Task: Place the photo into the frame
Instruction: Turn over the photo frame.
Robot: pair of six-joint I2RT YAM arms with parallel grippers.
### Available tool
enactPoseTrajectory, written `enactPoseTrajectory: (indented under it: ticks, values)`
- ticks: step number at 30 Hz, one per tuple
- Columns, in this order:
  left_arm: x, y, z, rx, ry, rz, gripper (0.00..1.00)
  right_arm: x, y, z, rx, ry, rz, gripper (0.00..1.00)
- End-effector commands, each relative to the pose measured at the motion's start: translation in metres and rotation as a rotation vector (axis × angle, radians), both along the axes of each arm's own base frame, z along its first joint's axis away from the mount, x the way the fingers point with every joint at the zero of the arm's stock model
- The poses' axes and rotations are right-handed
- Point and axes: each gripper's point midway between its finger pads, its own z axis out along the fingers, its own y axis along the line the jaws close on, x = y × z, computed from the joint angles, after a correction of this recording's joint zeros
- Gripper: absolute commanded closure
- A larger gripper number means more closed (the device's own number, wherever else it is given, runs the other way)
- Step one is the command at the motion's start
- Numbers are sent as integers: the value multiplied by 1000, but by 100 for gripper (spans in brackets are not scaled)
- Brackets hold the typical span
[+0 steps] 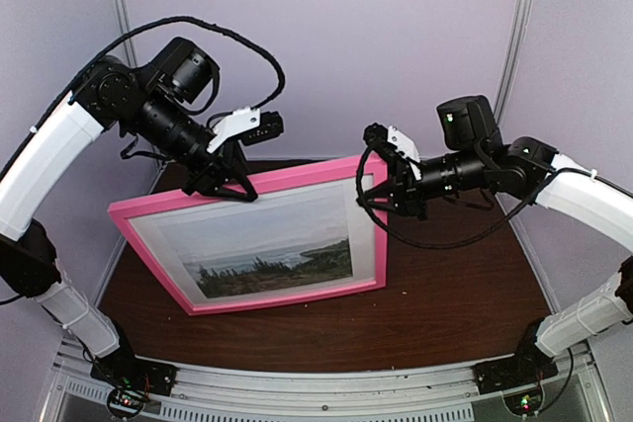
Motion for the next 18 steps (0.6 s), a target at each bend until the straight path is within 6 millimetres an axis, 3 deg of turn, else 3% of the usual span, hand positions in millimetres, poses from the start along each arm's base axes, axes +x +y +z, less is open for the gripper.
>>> enactPoseTrajectory:
  ticks: [1,9,12,18]
  values:
    - [31,-10,20,-101,-76,91,79,-9,-3,7,19,12,8,100]
    - [40,-3,25,-112,-101,151,45,-11,-7,7,25,3,3,100]
    - [46,0,26,-108,-119,182,37,-10,-8,5,20,5,-7,100]
    - [69,13,43,-132,-239,307,15,-3,-12,-3,4,23,-46,100]
